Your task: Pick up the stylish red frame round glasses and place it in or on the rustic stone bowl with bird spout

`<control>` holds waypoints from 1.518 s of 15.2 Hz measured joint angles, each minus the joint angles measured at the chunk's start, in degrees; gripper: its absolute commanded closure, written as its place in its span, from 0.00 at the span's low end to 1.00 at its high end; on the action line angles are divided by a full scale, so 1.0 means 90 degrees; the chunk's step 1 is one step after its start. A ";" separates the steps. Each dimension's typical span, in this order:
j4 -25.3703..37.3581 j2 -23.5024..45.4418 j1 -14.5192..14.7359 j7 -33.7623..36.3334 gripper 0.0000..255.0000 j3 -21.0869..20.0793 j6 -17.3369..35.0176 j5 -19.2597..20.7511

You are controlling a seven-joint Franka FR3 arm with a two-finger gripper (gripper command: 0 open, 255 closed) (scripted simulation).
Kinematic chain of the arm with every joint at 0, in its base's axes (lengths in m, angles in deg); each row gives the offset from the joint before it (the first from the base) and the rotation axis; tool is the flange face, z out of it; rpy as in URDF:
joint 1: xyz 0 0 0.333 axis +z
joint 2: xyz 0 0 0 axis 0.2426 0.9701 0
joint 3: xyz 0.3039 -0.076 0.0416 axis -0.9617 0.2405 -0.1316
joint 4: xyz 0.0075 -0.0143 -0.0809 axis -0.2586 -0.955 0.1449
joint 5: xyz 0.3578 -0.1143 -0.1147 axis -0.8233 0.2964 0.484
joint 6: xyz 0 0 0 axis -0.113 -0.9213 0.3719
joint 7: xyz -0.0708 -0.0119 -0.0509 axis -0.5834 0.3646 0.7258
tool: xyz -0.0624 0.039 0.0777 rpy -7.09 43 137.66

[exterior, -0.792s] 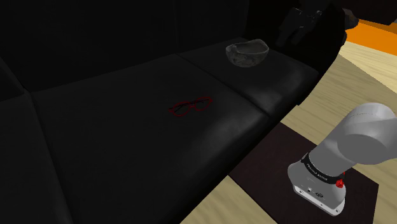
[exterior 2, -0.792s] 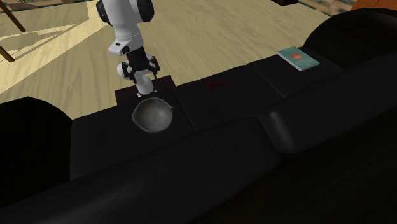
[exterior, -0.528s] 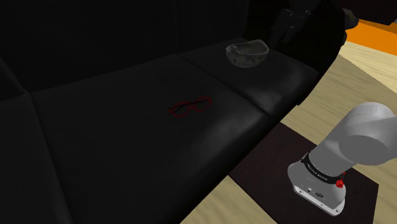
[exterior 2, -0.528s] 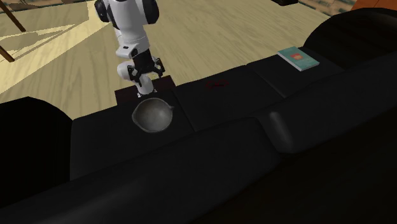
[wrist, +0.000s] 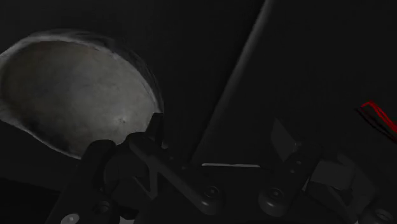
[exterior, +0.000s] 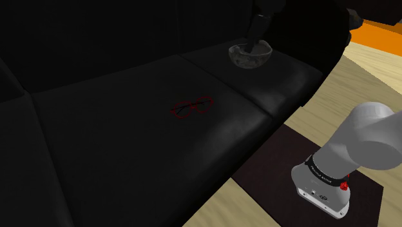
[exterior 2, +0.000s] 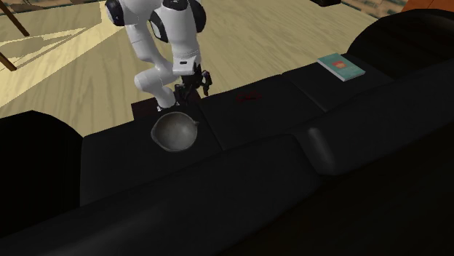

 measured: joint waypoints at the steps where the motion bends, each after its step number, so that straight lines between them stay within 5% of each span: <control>1: 0.0084 0.0164 0.0092 -0.0157 0.00 -0.0057 0.0050 0.0005; 23: 0.1451 0.2569 0.1832 -0.2974 0.00 -0.1627 0.0494 0.0436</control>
